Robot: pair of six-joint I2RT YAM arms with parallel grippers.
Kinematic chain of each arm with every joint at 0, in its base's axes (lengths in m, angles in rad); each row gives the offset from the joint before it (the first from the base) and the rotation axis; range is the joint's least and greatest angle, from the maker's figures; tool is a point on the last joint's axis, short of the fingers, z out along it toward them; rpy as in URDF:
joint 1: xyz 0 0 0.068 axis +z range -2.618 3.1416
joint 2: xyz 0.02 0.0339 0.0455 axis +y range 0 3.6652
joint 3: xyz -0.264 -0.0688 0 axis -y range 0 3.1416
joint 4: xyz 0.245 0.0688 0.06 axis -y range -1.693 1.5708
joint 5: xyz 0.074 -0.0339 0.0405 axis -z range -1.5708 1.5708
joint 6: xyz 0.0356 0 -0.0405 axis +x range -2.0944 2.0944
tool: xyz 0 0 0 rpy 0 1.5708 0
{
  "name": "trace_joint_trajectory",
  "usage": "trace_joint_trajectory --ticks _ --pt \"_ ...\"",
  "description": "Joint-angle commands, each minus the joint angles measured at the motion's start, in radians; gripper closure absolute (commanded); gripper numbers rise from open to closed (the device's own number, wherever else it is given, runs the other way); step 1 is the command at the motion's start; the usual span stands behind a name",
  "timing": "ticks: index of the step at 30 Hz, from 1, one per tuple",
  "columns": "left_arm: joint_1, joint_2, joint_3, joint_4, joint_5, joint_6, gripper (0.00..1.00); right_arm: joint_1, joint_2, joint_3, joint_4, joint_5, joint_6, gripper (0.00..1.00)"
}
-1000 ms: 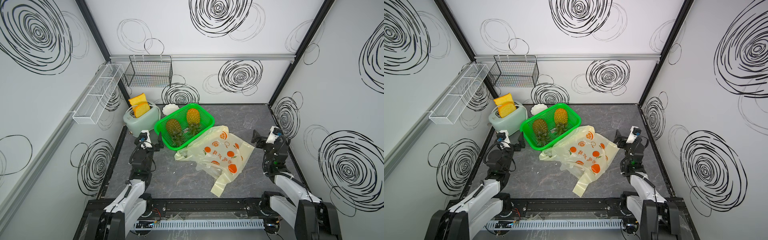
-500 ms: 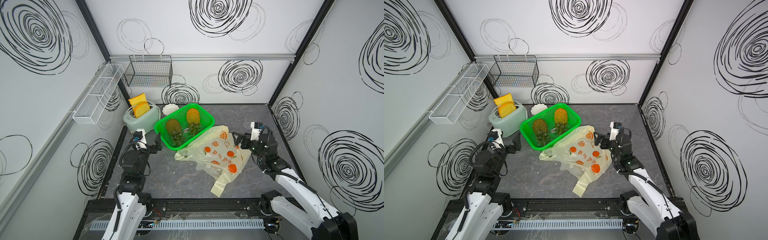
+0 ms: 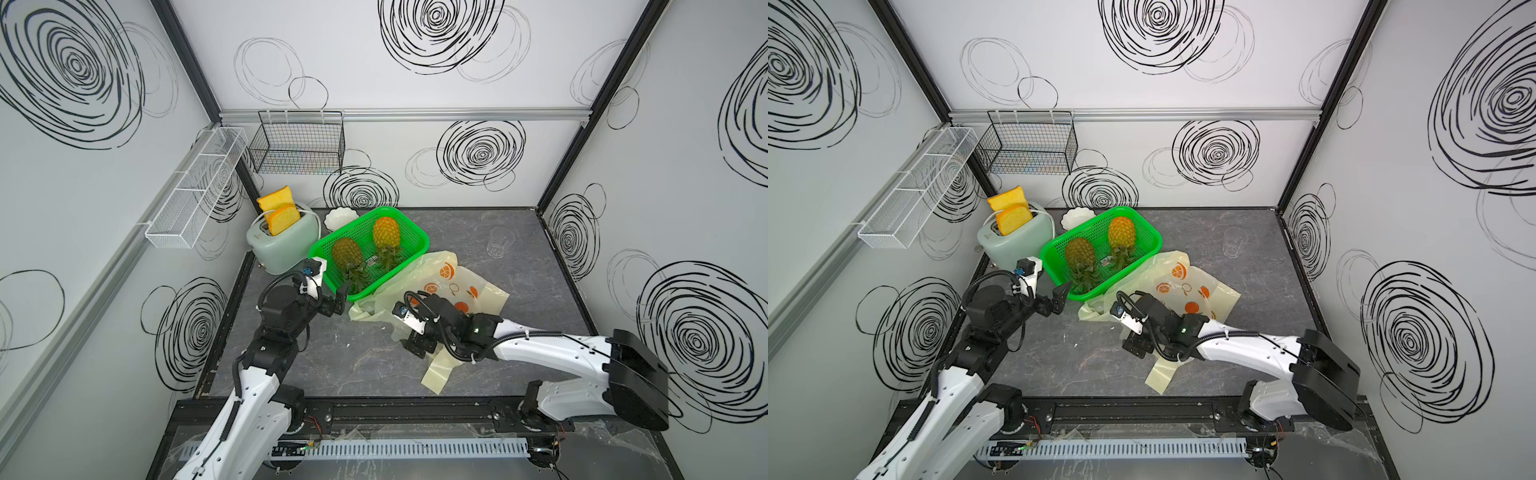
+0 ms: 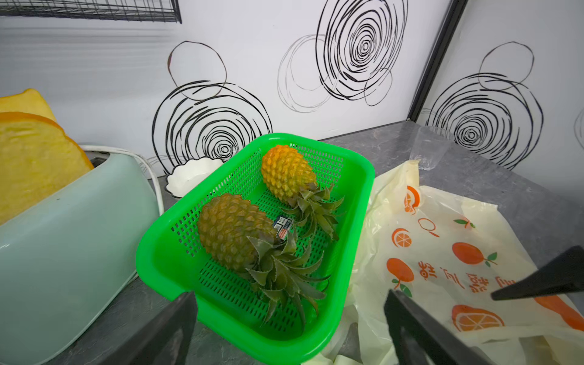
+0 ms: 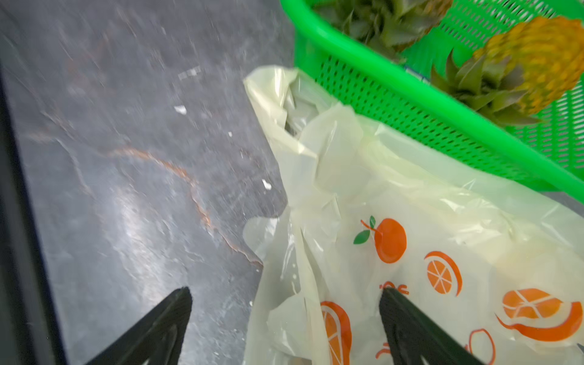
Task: Place the pineapple into a plastic bag & tie a knot
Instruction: Pick up the plastic bag at the center of the board.
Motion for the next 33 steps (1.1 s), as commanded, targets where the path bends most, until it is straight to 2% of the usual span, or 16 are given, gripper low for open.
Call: trace_joint_trajectory --ticks 1,4,10,13,17,20,23,26,29,31,33 --pt "-0.011 -0.012 0.001 0.054 0.018 0.044 0.03 -0.001 0.073 0.039 -0.061 0.064 -0.115 0.04" --pt "-0.012 -0.014 0.002 0.046 0.010 0.044 0.03 -0.001 0.134 0.050 -0.067 0.076 -0.117 0.13" --pt "-0.012 -0.025 0.005 0.035 -0.010 0.036 0.03 -0.009 0.169 0.060 -0.068 0.093 -0.116 0.50" --pt "-0.012 -0.021 0.008 0.030 -0.011 0.028 0.03 -0.030 0.161 0.064 -0.076 0.077 -0.117 0.83" --pt "-0.012 -0.014 0.016 0.025 0.040 0.028 0.03 -0.061 0.115 0.072 -0.102 0.038 -0.089 0.98" --pt "-0.015 0.000 0.027 0.020 0.151 0.042 0.03 -0.106 0.034 0.081 -0.121 -0.036 -0.028 1.00" --pt "-0.040 0.027 0.035 0.013 0.282 0.076 0.02 -0.187 -0.064 0.083 -0.137 -0.168 0.050 1.00" --pt "-0.130 0.067 0.053 -0.044 0.326 0.191 0.03 -0.249 -0.153 0.068 -0.145 -0.238 0.095 1.00" --pt "-0.263 0.111 0.067 -0.099 0.238 0.338 0.03 -0.292 -0.220 0.061 -0.160 -0.289 0.098 1.00" --pt "-0.341 0.150 0.067 -0.091 0.080 0.410 0.03 -0.318 -0.245 0.069 -0.178 -0.323 0.094 1.00" --pt "-0.381 0.193 0.075 -0.072 -0.038 0.452 0.03 -0.342 -0.255 0.087 -0.203 -0.359 0.084 1.00"
